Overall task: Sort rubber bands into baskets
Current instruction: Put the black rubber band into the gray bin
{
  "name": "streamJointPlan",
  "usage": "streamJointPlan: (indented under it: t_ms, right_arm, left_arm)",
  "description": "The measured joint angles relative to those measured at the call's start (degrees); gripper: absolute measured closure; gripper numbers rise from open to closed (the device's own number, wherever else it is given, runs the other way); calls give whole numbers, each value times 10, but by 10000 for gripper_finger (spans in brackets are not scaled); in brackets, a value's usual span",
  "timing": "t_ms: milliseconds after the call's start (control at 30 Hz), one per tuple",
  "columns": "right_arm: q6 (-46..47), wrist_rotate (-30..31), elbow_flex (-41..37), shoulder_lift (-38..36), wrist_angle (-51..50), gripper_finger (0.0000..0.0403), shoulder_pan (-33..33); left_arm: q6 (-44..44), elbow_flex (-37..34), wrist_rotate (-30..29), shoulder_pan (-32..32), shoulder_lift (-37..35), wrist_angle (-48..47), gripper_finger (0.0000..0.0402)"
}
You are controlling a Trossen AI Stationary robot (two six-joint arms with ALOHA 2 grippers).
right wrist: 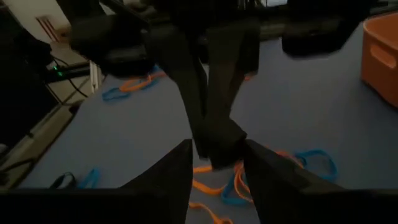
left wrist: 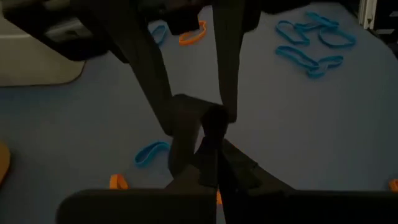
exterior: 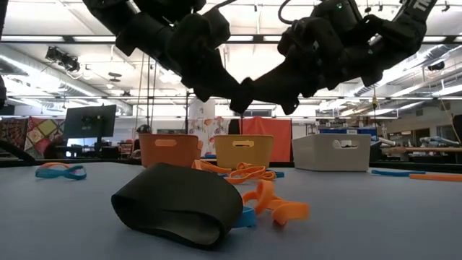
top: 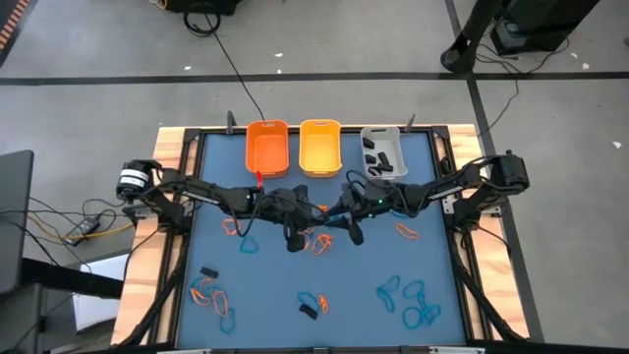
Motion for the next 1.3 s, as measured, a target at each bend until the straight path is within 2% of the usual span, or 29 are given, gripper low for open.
streamJointPlan:
  t_ms: [133,333,433,567,633,833,967,1300]
  right_arm:
    - [-1,-2,0,-2,3,294,0]
    - [-8,-6,0,-2,1,389,0]
    - [-5,-6,0,-2,2,391,0]
    - [-4,38,0,-2,2,396,0]
    - [-4,67,0,-2,-1,397,-1]
    - [13,75,0,-3,-31,400,-22]
    - [15,115,0,-7,-59,400,-37]
    - [-7,182,0,-70,-141,400,-89]
  left_arm:
    - [0,0,0,0,0,5,398]
    - [0,0,0,0,0,5,398]
    - [-5,0,-6,0,0,4,397]
    - [-68,0,-8,3,0,-5,383]
    - [-77,0,-8,4,-4,-28,369]
    - [-110,0,-15,10,-5,-63,321]
    - [-138,0,-25,14,-5,-73,301]
    - [-164,0,-27,13,-5,-102,289]
